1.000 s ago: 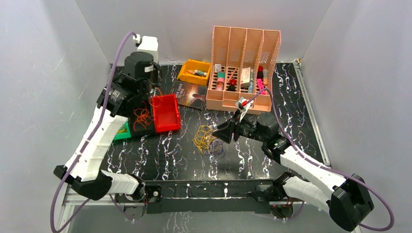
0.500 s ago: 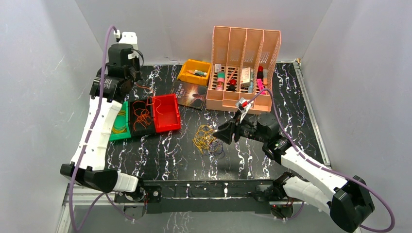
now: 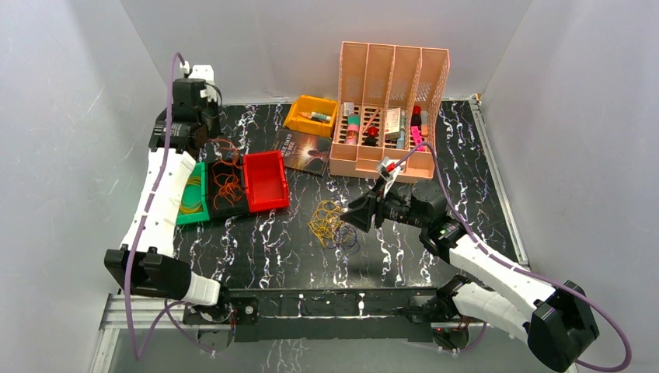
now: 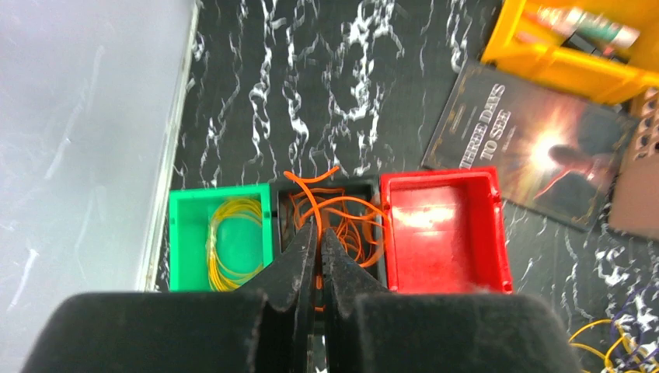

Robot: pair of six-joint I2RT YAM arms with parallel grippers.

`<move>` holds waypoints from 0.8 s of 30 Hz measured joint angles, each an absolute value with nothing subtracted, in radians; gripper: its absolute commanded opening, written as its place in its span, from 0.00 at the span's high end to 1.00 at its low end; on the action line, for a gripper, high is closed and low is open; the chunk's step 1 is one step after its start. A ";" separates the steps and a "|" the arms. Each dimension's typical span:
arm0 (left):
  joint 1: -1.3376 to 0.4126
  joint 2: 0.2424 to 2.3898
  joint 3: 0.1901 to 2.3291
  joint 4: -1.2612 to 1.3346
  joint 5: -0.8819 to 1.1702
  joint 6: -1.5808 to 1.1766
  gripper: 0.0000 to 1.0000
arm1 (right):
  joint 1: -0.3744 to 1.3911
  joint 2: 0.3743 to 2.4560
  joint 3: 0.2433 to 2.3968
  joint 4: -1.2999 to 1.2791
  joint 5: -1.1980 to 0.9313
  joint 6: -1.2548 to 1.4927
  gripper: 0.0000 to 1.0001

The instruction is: Untangle the cables

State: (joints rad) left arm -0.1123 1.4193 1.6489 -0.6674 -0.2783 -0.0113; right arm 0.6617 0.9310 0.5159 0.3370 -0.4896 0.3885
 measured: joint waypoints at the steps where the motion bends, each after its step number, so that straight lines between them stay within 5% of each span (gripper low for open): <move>1: -0.109 1.418 1.621 -0.658 -0.274 -0.012 1.00 | 0.662 0.931 0.516 0.337 -0.493 0.389 0.35; 11: -0.053 1.418 1.415 -0.620 -0.245 -0.031 1.00 | 0.662 0.931 0.516 0.335 -0.500 0.380 0.34; 24: -0.041 1.416 1.523 -0.634 -0.250 -0.037 1.00 | 0.662 0.951 0.516 0.335 -0.500 0.381 0.34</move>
State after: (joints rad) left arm -0.0410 1.4158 1.5230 -0.6342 -0.2501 -0.0372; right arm 0.6617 0.9508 0.5159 0.3351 -0.5003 0.3805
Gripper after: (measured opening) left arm 0.011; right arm 0.657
